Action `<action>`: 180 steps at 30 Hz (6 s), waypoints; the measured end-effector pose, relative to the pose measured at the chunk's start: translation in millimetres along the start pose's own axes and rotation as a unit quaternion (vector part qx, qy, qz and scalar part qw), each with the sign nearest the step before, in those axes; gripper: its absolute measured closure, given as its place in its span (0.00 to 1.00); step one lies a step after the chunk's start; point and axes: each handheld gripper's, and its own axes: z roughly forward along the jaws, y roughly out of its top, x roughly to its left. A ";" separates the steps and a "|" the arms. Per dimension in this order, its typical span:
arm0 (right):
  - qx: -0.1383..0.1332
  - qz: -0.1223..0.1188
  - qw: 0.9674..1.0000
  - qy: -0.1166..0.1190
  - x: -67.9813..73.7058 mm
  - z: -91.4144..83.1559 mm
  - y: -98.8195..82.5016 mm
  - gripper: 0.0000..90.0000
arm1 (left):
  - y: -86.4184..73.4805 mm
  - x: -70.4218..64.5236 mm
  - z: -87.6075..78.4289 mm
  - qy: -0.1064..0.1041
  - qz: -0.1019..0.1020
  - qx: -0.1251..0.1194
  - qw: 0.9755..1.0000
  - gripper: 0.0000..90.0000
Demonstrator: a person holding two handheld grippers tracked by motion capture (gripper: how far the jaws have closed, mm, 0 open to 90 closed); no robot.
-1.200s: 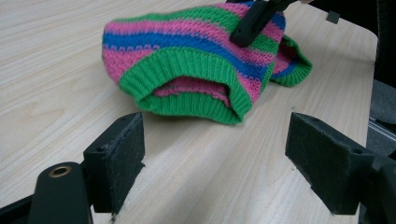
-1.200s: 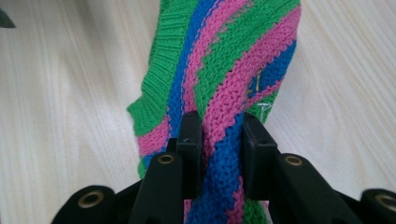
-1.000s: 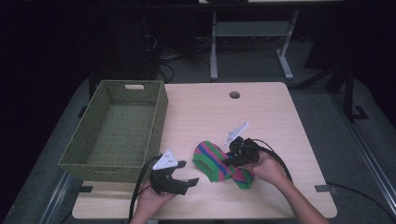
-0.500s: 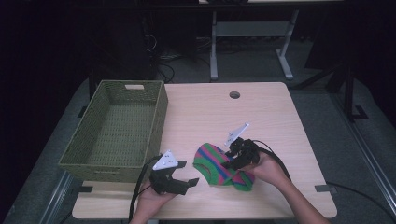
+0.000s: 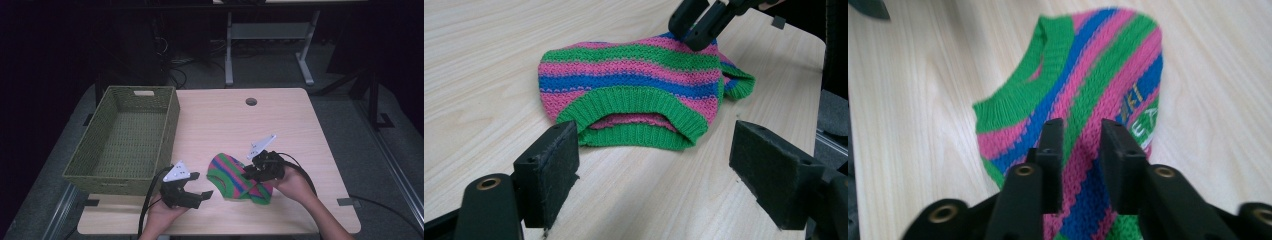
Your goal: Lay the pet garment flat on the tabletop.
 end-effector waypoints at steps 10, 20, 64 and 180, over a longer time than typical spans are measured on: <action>0.027 0.005 1.000 0.012 -3.1 19.8 -10.0 0.83 | -0.4 0.2 -0.4 0.001 0.000 0.001 1.000 0.22; 0.013 0.012 0.999 0.028 -3.1 21.1 -14.2 0.71 | -0.2 -0.6 -1.0 0.001 0.001 -0.001 1.000 0.22; 0.028 -0.088 0.995 0.022 51.2 45.1 1.9 0.70 | 0.1 -1.0 -0.8 0.001 0.003 0.000 1.000 0.22; -0.154 0.000 0.986 0.068 3.7 -68.2 -59.8 0.93 | 34.4 -15.4 39.1 -0.062 0.144 0.038 0.987 0.92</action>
